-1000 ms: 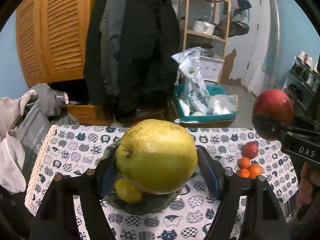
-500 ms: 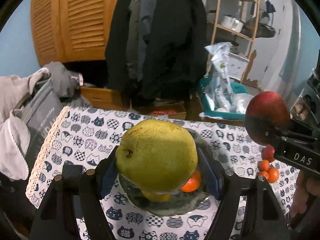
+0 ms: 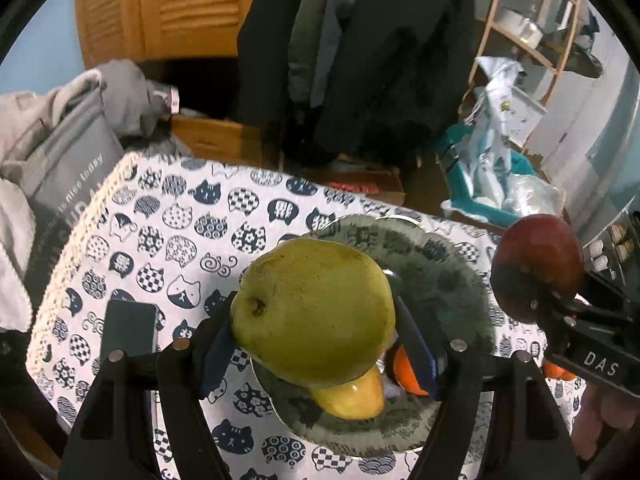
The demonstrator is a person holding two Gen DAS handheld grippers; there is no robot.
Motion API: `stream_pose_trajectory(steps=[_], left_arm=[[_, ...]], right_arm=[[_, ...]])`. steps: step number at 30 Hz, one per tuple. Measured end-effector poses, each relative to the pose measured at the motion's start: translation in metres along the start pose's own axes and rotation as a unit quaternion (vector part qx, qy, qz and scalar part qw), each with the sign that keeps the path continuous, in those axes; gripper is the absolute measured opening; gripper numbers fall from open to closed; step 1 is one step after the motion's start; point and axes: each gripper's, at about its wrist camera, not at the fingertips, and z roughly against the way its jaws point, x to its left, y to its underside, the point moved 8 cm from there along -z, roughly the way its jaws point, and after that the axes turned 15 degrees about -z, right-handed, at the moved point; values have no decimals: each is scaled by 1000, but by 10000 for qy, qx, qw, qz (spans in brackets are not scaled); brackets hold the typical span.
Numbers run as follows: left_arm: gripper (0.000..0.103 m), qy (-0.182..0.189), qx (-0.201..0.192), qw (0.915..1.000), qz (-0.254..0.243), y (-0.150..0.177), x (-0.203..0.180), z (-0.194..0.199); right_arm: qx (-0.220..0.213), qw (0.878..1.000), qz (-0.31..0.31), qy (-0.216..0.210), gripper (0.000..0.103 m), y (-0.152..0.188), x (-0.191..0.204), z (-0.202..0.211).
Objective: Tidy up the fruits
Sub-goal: 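Lower the pear into the green glass bowl and open the left tool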
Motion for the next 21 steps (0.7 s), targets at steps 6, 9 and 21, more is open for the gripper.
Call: stream_pose_trajectory(steps=[6, 9, 21], left_arm=[[76, 30, 224, 9997, 68, 7, 4, -28], [76, 46, 317, 9995, 73, 10, 3, -39], [77, 118, 638, 9979, 84, 23, -3, -65]], right_arm=[[231, 9997, -40, 103, 71, 9, -8, -25], [311, 9994, -62, 140, 71, 12, -13, -34], [454, 9987, -208, 137, 71, 18, -22, -48]])
